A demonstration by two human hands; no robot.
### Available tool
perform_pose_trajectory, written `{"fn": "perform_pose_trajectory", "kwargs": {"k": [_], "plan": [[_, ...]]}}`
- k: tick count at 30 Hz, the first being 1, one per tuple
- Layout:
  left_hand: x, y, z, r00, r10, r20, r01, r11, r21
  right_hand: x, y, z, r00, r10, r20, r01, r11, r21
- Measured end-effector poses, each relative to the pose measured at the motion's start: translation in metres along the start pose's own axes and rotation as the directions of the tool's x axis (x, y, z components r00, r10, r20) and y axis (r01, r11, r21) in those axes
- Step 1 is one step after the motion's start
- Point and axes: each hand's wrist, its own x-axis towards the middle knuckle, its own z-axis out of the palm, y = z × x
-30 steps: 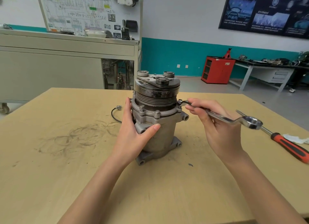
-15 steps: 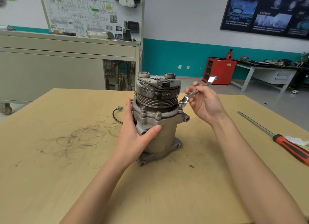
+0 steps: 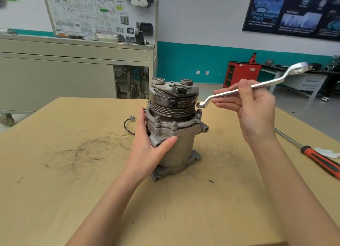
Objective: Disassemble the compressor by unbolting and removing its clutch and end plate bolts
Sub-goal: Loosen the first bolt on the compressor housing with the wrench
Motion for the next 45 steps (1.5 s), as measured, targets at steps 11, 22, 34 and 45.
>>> {"fn": "perform_pose_trajectory", "kwargs": {"k": [11, 22, 34, 45], "plan": [[0.001, -0.001, 0.0, 1.0, 0.011, -0.005, -0.011, 1.0, 0.019, -0.048, 0.014, 0.016, 0.885, -0.439, 0.154, 0.462, 0.788, -0.406], [0.001, -0.003, 0.001, 1.0, 0.011, -0.011, -0.011, 1.0, 0.011, -0.058, 0.014, 0.015, 0.878, -0.45, 0.162, 0.468, 0.739, -0.484], [0.002, -0.005, 0.001, 1.0, 0.024, -0.016, -0.023, 0.999, 0.031, -0.052, 0.021, 0.011, 0.977, -0.208, -0.054, 0.206, 0.978, -0.047], [0.002, -0.007, 0.0, 0.999, 0.033, -0.012, -0.033, 0.999, 0.023, -0.071, 0.029, 0.029, 0.949, -0.304, -0.081, 0.292, 0.948, -0.128]]}}
